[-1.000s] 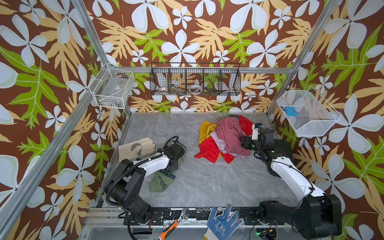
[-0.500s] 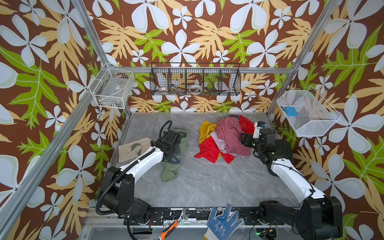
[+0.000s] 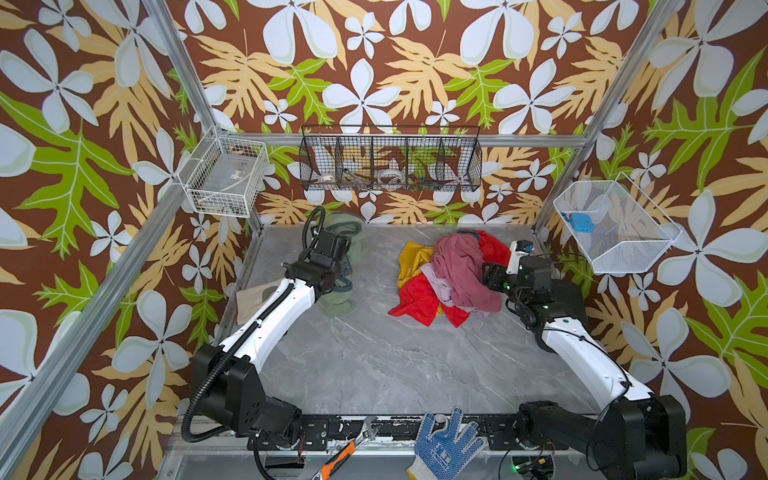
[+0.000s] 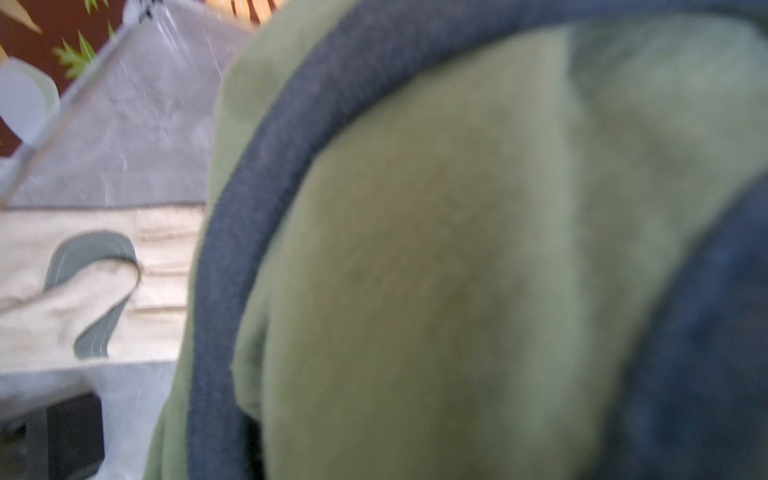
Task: Pick out a specific cloth from the pile
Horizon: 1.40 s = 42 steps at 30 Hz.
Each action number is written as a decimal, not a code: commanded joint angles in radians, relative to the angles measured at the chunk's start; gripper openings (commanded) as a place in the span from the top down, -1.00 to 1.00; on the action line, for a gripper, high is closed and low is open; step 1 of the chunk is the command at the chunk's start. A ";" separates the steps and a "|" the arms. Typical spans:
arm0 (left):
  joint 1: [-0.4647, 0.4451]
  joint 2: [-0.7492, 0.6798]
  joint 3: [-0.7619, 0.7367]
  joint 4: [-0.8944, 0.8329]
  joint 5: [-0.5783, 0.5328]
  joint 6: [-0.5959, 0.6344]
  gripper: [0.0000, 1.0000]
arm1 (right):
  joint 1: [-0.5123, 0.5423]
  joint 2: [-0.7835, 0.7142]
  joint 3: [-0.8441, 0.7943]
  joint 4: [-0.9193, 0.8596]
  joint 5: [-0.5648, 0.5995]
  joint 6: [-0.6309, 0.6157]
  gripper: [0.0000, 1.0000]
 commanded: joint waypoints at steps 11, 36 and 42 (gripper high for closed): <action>0.096 0.222 0.142 0.228 0.041 0.078 1.00 | 0.054 -0.016 0.030 -0.042 0.111 0.022 -0.36; 0.118 0.419 -0.059 0.246 0.150 -0.007 1.00 | 0.116 0.032 0.108 -0.126 0.167 0.026 -0.36; 0.118 0.519 0.034 0.163 0.172 -0.025 1.00 | 0.116 0.021 0.107 -0.139 0.183 0.014 -0.36</action>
